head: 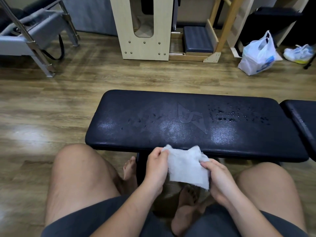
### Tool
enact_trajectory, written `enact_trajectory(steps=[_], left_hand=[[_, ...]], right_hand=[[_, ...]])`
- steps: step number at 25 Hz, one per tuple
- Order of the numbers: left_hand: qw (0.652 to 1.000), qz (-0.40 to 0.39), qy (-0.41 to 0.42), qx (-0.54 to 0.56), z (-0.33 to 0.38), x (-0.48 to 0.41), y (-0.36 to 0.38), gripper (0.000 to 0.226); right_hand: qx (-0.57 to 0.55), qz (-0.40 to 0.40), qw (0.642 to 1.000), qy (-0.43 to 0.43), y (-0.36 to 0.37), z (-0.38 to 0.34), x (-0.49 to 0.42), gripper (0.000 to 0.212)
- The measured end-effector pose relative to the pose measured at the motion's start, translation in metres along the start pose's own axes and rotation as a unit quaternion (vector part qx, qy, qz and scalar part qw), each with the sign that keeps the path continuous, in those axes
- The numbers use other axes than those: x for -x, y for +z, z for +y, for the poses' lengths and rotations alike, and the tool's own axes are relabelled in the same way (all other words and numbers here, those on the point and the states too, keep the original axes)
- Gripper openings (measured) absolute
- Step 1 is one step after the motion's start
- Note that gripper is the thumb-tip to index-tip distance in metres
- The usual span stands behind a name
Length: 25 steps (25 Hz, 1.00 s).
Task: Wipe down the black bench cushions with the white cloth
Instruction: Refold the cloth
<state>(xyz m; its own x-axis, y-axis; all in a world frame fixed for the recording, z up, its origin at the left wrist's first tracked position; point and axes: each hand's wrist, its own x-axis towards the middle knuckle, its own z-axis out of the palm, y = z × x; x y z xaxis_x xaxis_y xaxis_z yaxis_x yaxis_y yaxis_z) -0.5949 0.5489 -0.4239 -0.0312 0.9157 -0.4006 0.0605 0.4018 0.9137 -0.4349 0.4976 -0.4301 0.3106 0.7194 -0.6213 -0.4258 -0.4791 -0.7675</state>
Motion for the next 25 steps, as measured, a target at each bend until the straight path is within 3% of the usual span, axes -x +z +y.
enact_trajectory(steps=[4, 7, 9, 12, 15, 18, 22, 25], left_hand=[[0.994, -0.067, -0.060, 0.057, 0.012, 0.004, -0.004, 0.025], [0.995, -0.087, -0.011, -0.042, 0.013, 0.005, -0.008, 0.027], [0.997, -0.061, 0.003, -0.037, 0.015, 0.001, -0.014, 0.030], [0.991, -0.071, -0.038, 0.106, 0.019, -0.009, -0.023, 0.026], [0.959, -0.136, -0.115, 0.219, 0.024, -0.002, -0.022, 0.019], [0.937, -0.211, -0.146, 0.236, 0.022, 0.006, -0.019, 0.008], [0.952, -0.233, -0.165, 0.110, 0.005, 0.005, -0.011, 0.011], [0.929, -0.287, -0.230, 0.046, -0.004, 0.007, -0.009, 0.028]], right_hand=[[-0.083, -0.063, 0.994, 0.043, -0.001, 0.003, -0.002, 0.028], [-0.073, -0.048, 0.995, -0.040, -0.003, 0.001, -0.003, 0.011], [0.015, -0.011, 0.991, -0.133, -0.005, -0.003, -0.001, 0.006], [0.153, 0.077, 0.960, -0.223, -0.008, -0.001, -0.002, 0.018], [0.067, 0.166, 0.957, -0.228, -0.010, -0.004, -0.008, 0.016], [0.003, 0.194, 0.969, -0.153, -0.011, -0.011, -0.010, 0.018], [-0.071, 0.029, 0.996, -0.033, -0.001, -0.018, 0.004, 0.039], [-0.192, -0.098, 0.976, 0.034, 0.005, -0.034, 0.019, 0.052]])
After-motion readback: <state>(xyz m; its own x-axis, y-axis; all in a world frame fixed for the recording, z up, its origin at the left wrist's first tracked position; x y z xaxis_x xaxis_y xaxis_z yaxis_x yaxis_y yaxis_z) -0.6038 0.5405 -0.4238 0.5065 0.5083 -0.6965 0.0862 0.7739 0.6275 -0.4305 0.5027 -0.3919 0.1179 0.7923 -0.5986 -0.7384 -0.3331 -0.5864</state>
